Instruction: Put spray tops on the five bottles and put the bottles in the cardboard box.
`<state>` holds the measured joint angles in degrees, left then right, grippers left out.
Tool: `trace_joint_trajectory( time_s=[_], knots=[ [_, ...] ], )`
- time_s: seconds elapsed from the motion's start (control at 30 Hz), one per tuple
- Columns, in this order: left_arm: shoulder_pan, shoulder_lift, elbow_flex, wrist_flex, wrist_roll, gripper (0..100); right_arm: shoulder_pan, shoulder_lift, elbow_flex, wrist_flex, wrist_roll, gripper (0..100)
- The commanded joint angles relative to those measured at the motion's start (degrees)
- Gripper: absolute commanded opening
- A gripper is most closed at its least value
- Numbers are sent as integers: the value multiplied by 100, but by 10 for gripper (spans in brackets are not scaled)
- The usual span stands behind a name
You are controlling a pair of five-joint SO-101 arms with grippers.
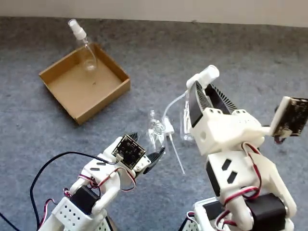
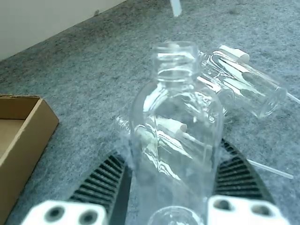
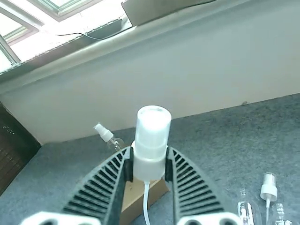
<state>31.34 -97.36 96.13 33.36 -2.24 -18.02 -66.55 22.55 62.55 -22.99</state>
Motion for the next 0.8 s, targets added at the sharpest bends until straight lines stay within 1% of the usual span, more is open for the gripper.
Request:
trace_joint_trajectory(
  time_s=[0.0, 0.2, 0.4, 0.57, 0.67, 0.77],
  knots=[
    [48, -84, 119, -149, 62, 84, -40, 13, 84, -31, 0, 39],
    [48, -84, 119, -149, 62, 84, -40, 13, 295, -40, -35, 39],
    [48, -84, 119, -149, 62, 84, -57, 13, 681, -400, -44, 39],
    [48, -84, 110, -158, 62, 84, -646, 13, 884, -374, 0, 39],
    [48, -84, 110, -158, 62, 84, -980, 13, 857, 66, 0, 39],
    [48, -84, 110, -202, 62, 84, -1086, 13, 831, 532, 18, 42]
  ],
)
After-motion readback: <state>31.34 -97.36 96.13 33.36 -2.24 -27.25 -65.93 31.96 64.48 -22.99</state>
